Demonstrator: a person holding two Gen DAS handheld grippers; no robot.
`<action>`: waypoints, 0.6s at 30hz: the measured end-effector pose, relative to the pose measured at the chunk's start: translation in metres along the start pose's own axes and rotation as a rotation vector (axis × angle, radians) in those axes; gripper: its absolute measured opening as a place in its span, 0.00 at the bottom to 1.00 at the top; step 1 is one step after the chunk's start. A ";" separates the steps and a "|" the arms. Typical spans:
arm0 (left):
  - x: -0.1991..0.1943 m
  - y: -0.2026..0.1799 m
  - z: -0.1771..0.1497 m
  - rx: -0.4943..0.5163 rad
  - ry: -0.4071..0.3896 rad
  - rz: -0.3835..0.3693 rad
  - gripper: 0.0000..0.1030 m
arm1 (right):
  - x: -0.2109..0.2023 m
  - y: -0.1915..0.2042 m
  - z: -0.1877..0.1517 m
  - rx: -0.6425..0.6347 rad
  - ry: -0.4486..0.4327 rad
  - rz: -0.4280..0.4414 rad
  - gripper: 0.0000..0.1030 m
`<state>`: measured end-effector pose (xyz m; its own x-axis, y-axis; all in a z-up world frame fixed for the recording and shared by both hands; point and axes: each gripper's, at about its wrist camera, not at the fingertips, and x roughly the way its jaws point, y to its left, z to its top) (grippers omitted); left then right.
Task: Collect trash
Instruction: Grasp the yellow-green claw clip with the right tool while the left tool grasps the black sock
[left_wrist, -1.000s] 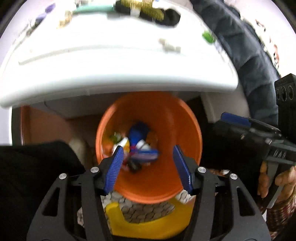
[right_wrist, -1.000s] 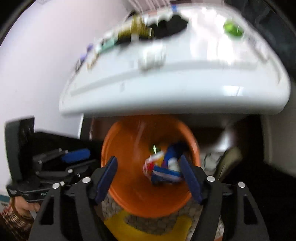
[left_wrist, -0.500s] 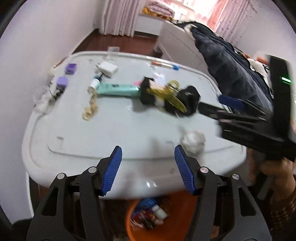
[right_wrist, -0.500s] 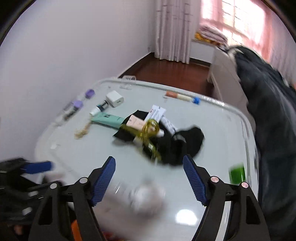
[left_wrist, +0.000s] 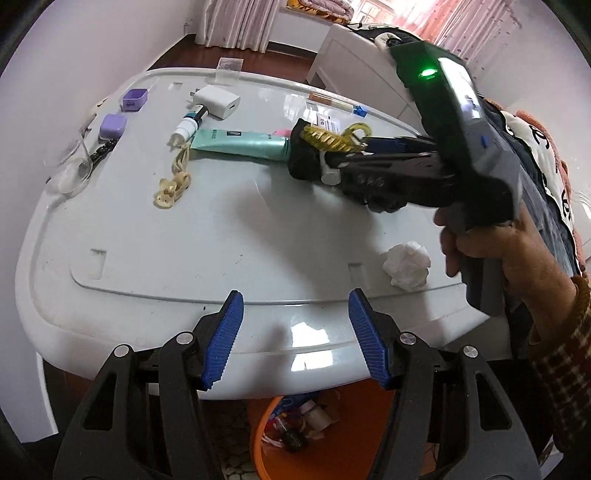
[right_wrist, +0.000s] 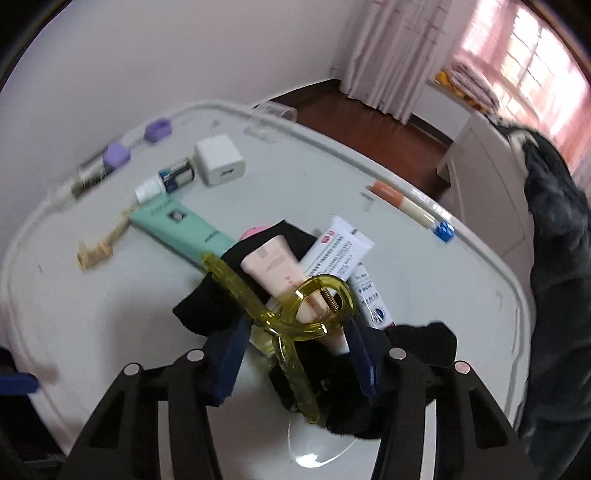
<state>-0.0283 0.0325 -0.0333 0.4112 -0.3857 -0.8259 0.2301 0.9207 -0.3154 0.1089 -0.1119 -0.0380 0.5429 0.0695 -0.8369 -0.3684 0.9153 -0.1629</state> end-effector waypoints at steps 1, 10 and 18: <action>0.001 -0.001 0.000 -0.001 0.004 -0.003 0.57 | -0.006 -0.004 -0.001 0.025 -0.005 0.010 0.49; 0.003 -0.017 0.013 0.019 0.003 -0.052 0.57 | -0.104 -0.057 -0.045 0.267 -0.133 0.052 0.49; 0.044 -0.098 0.090 0.208 -0.078 -0.126 0.57 | -0.141 -0.122 -0.087 0.459 -0.213 0.004 0.50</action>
<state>0.0462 -0.0805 0.0035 0.4330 -0.5071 -0.7452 0.4565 0.8362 -0.3038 0.0113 -0.2678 0.0546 0.7020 0.1091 -0.7038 -0.0273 0.9916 0.1265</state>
